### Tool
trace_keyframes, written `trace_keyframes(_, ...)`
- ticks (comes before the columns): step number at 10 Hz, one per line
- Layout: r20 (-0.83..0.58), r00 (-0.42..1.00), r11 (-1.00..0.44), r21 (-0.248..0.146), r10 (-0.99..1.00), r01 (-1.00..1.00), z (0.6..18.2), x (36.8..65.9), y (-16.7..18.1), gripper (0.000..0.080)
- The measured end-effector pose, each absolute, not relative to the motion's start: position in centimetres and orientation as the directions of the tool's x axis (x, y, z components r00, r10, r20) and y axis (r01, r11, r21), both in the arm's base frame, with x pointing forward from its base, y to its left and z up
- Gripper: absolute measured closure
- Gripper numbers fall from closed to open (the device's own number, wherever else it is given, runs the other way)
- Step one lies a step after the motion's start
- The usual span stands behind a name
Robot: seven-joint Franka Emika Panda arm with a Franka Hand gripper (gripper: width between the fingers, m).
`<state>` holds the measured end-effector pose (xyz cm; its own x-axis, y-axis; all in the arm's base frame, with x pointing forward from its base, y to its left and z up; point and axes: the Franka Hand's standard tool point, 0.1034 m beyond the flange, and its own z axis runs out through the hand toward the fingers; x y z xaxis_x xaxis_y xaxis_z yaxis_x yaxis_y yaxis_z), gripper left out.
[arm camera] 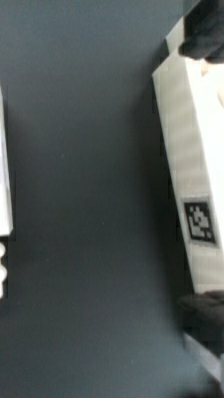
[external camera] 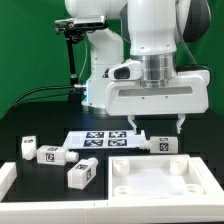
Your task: Assemble one leg
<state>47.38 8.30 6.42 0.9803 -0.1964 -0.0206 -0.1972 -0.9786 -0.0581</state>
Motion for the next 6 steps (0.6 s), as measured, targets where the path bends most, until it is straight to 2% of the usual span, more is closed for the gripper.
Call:
trace_keyframes(3, -0.021, 0.98, -0.979, -0.058, -0.196, -0.197, 6.4, 47.3, 8.3, 0.015)
trace_keyframes(4, -0.019, 0.988, -0.986, -0.055, -0.154, -0.155, 6.4, 47.2, 8.5, 0.015)
trace_keyframes(6, -0.008, 0.999, -0.997, -0.064, 0.05, 0.05, 6.8, 46.2, 10.3, 0.015)
